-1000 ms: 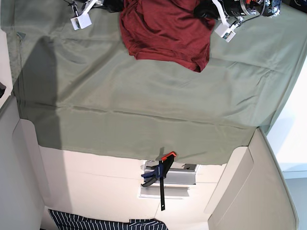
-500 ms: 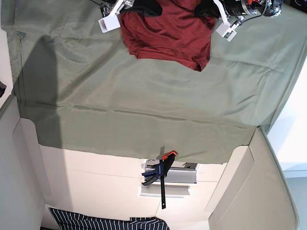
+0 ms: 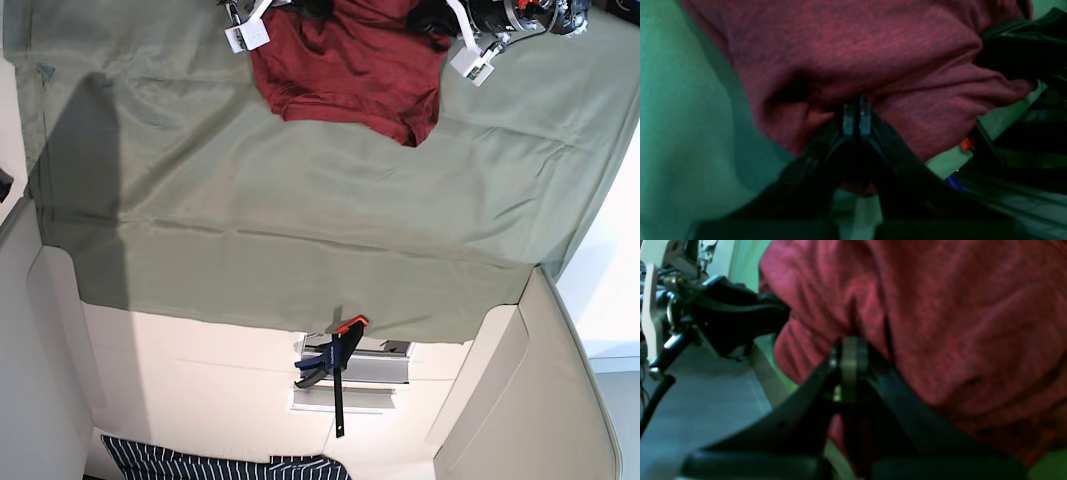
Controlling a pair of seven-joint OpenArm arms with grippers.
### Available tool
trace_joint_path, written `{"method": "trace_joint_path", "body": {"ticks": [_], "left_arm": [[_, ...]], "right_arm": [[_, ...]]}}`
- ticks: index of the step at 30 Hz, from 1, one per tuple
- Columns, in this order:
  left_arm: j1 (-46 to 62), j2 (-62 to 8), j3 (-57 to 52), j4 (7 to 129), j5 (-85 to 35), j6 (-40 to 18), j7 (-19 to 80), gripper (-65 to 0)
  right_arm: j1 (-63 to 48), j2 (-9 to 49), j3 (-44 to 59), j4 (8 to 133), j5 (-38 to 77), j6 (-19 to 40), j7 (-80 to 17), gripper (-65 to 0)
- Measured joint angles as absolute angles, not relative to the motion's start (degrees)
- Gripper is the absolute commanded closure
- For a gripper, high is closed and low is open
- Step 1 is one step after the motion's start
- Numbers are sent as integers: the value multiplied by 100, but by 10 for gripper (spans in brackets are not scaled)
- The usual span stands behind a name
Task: Fold the T-shirt properly
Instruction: 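Press the folded shirt edges with both grippers and release the fabric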
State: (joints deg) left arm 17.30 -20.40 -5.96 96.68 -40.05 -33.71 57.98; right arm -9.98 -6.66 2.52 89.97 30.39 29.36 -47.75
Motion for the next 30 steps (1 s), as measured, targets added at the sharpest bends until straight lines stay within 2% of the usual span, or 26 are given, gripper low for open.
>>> {"method": "trace_joint_path", "body": {"ticks": [11,18,23,30], "left_arm": [[1761,-2902,-582,9660,-4624,-3461,6224,0],[1782,-3033,-585,9701,-4893,-3538,6379,0],[1855,-3050,-646,10385,-4567,-3553,6558,0],[1824,-3063,-1160,11111,-4482,-3638,5535,0]], "right_arm": [[-659,-386,211,8971,3033,2904,-4823,0],[-458,-384,213,8971,2919,2823,-4823,0],[-454,-384,239,8971,3188,2746,-4969,0],[-456,-397,255,8965,3378,2722,-5024,0]]}}
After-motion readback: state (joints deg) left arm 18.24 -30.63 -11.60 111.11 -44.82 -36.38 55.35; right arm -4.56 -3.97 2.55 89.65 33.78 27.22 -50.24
